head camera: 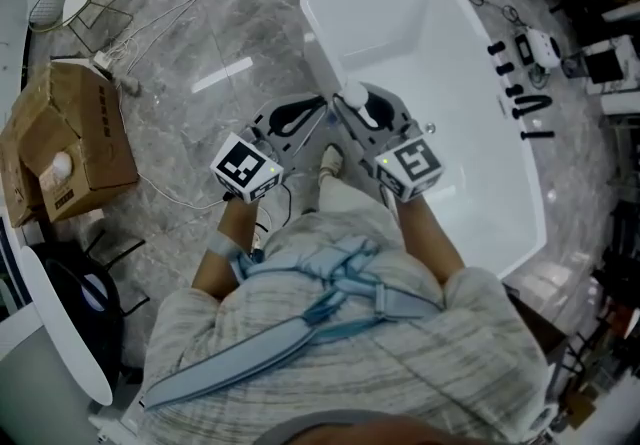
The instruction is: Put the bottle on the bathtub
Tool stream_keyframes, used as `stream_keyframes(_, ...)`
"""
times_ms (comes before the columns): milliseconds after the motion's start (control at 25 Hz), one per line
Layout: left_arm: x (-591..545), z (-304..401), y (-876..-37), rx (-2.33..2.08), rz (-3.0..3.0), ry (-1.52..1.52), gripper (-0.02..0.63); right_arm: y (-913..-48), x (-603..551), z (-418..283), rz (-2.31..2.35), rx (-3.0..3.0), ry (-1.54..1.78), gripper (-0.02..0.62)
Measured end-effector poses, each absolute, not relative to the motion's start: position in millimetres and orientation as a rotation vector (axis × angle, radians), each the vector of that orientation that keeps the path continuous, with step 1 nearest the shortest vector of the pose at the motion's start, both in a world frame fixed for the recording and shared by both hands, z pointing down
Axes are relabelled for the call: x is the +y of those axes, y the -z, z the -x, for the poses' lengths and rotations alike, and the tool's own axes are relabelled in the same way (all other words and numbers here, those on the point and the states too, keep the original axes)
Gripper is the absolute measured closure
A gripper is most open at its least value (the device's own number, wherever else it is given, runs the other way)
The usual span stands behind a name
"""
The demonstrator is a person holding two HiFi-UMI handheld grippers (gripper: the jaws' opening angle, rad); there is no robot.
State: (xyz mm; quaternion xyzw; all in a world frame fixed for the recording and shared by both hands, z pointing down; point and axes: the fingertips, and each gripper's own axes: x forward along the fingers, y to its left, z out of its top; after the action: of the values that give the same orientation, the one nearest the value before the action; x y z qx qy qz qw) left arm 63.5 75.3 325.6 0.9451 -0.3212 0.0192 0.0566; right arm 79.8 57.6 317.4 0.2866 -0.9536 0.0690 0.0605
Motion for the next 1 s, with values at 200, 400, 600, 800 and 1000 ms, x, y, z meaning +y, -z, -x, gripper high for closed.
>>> stream_keyframes(200, 5, -84, -320, -0.935, -2.881, -0.056, 0.592, -313, -7, -100, -0.927, -2.881, -0.218, 0.483)
stream_keyframes(400, -47, -109, -315, -0.862, -2.905, -0.073, 0.563, -309, -55, -129, -1.001, -2.855, -0.215, 0.483)
stream_keyframes(600, -76, -122, -315, -0.824, -2.927, -0.052, 0.540, -309, -83, -146, -1.047, -2.830, -0.209, 0.483)
stream_keyframes(800, -98, -121, -321, -0.792, -2.922, -0.072, 0.540, -312, -108, -145, -1.073, -2.812, -0.207, 0.483)
stream_keyframes(1000, -126, -114, -327, -0.735, -2.924, -0.079, 0.499, -320, -132, -137, -1.095, -2.779, -0.236, 0.483)
